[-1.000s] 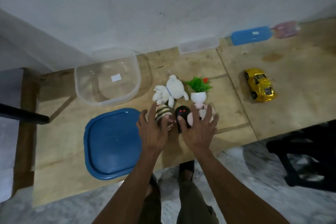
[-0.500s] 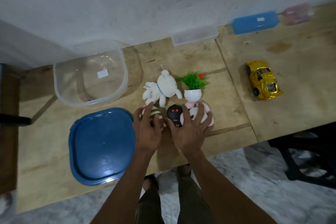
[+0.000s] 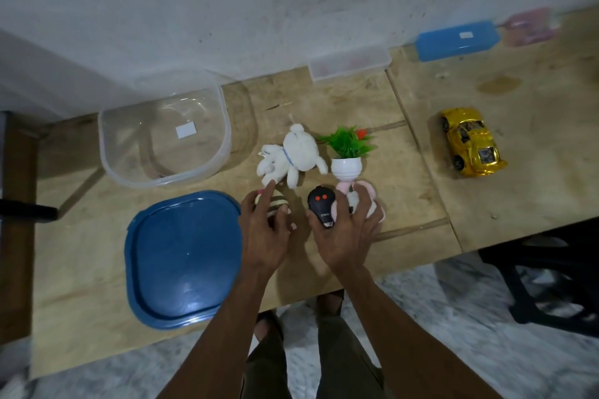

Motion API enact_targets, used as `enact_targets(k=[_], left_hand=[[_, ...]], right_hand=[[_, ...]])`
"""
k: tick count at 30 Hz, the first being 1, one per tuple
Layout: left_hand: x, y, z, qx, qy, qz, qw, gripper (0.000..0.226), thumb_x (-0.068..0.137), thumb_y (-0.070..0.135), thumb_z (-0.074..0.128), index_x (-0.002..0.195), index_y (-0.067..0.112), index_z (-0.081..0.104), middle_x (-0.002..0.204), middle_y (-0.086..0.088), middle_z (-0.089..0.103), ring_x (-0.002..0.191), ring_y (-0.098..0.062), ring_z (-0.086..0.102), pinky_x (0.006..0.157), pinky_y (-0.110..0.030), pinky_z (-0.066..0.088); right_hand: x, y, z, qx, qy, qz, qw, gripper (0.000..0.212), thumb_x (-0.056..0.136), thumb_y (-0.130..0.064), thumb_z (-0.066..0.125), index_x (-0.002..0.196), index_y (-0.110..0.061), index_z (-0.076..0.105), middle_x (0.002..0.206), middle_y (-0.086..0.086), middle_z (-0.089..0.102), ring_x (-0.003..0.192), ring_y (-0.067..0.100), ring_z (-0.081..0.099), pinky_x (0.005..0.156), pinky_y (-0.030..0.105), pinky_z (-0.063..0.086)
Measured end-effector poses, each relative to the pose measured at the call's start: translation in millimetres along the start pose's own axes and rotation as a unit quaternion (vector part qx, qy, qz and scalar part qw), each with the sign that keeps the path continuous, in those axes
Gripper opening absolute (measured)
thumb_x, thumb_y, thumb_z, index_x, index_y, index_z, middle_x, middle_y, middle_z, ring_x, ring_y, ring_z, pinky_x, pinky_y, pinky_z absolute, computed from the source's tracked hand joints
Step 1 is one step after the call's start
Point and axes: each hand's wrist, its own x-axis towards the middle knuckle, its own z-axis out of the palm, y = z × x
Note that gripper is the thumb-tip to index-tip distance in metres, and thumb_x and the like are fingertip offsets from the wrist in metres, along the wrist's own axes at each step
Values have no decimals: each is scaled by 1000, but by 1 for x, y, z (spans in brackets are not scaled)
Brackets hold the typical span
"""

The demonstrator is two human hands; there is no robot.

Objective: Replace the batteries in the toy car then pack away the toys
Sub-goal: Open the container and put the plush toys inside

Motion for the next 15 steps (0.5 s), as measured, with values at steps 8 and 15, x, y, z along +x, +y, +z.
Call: enact_targets(k=[8,15], left_hand=[[-16,11,-13,-16,0,-27,1000,59,94,38,50,151,28,40,144,-13,43,128,-30,44,111,-55,37],[-22,46,-51,-18,94,4,995,57,96,42,49,151,27,41,146,-8,39,129,-30,43,107,-58,40]], right_hand=[[3,1,-24,85,-30,-27,996,63,82,-55,67,126,-11,64,141,23,46,131,47,42,111,44,22],[38,-55,-73,187,-4,-40,982,60,80,-53,71,125,-13,66,144,20,44,134,43,40,114,36,21]])
